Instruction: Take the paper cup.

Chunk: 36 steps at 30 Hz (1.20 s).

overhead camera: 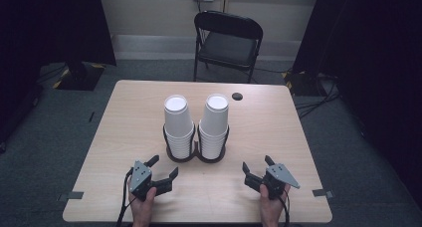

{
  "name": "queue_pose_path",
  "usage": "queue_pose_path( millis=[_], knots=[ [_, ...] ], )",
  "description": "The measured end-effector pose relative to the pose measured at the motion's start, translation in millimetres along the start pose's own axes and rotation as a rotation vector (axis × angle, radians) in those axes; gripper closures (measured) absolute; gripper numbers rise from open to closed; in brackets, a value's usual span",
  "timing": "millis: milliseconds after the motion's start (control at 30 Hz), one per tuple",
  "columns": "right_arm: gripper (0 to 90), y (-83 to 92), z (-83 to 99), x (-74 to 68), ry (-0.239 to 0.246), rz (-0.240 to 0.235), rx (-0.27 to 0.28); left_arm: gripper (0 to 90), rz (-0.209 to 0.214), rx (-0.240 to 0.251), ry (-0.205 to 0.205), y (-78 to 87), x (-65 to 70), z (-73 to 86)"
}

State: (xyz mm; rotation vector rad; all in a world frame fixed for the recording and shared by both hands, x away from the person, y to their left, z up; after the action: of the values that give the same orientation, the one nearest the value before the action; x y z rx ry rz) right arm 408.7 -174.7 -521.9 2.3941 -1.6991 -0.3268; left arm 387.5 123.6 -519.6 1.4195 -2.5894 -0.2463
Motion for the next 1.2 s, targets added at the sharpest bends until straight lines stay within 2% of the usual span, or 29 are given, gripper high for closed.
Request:
queue_pose_path(
  millis=[233,367,433,567,867,967,1133,1200],
  knots=[
    [12.8,0.8,0.3,-1.8,-0.002,-0.028,-0.001,16.3,0.006,-0.029,0.019,-2.3,-1.4,1.7],
    [13.1,1.4,0.3,-2.2,-0.006,-0.035,0.0,16.3,0.043,-0.04,0.026,-1.9,1.8,2.1],
    [13.2,1.5,0.2,-2.2,-0.007,-0.036,0.001,17.3,0.04,-0.044,0.024,-1.0,3.0,1.7],
    [13.1,4.4,-1.1,-2.2,-0.007,-0.035,0.025,17.8,0.068,-0.044,0.02,2.0,8.2,-1.0],
    [13.1,3.8,-0.4,-2.2,-0.014,-0.042,0.015,17.9,0.12,-0.021,0.032,6.8,17.3,-15.9],
    [13.1,2.7,0.1,-2.0,-0.018,-0.046,0.005,18.0,0.125,-0.023,0.01,5.0,20.7,-20.5],
    [13.1,2.6,0.3,-1.5,-0.025,-0.051,0.002,18.0,0.107,-0.003,-0.013,4.5,24.3,-33.7],
    [13.1,2.5,0.5,-2.2,-0.026,-0.055,0.0,18.0,0.123,-0.003,-0.021,4.6,28.5,-37.9]
  ],
)
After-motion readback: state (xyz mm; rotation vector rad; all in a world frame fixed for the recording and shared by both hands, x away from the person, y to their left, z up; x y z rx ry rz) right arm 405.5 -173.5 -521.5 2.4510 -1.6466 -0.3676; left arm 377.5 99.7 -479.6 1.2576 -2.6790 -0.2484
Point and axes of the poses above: each handheld gripper's, and its own axes: y roughly backward along the jaws, z roughly out of its underside, x roughly to its right, the point moved 10 cm from there along -y, roughly forward along the jaws, and after that the axes turned 1 degree about -y, right-handed, at the moved point
